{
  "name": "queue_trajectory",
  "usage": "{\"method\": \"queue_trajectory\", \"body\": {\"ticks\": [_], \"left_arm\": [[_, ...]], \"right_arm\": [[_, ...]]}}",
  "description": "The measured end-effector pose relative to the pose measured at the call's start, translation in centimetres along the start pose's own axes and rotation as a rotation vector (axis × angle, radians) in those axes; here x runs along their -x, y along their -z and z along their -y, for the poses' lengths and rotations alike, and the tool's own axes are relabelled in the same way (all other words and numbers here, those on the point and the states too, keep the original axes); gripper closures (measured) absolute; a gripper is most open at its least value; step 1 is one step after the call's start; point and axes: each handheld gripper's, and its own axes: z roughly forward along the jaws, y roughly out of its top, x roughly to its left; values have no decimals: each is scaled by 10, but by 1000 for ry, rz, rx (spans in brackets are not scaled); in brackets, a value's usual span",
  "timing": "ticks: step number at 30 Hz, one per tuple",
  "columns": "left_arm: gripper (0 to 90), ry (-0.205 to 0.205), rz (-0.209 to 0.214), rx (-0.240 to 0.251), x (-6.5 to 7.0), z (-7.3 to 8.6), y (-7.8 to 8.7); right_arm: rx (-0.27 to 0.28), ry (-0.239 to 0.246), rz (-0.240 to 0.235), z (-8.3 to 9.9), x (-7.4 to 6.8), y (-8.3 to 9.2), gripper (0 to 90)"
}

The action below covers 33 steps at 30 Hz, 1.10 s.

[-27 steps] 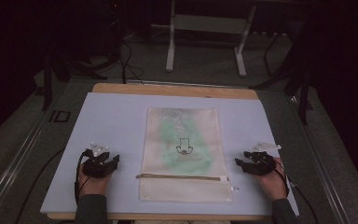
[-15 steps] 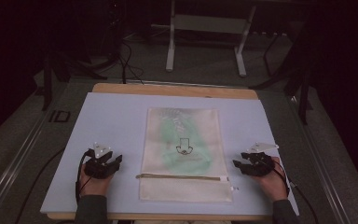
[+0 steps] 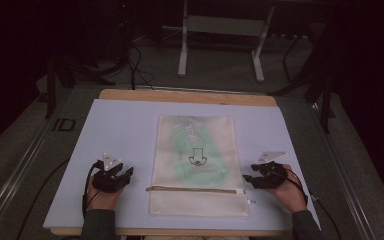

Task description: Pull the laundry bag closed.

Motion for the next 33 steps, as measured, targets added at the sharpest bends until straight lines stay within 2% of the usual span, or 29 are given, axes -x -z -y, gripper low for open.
{"method": "queue_trajectory", "body": {"ticks": [1,2,9,16,20,26,29,33], "left_arm": [[557,0,0,2,0,0,0],[557,0,2,3,0,0,0],[550,-7,6,-6,2,0,-1],[549,-10,12,-8,2,0,-1],[550,-20,15,-5,4,0,-1],[550,-21,16,-5,3,0,-1],[548,-22,17,-3,3,0,0],[548,-22,20,-3,3,0,0]], "right_arm": [[-11,32,-13,-6,-4,0,478],[-11,32,-13,-6,-4,0,478],[-36,136,-64,-32,-20,-5,481],[-58,213,-115,-51,-36,-17,510],[-72,252,-142,-60,-45,-21,514],[-76,284,-181,-71,-56,-29,541],[-87,312,-205,-79,-67,-37,542],[-95,332,-213,-86,-74,-42,531]]}}
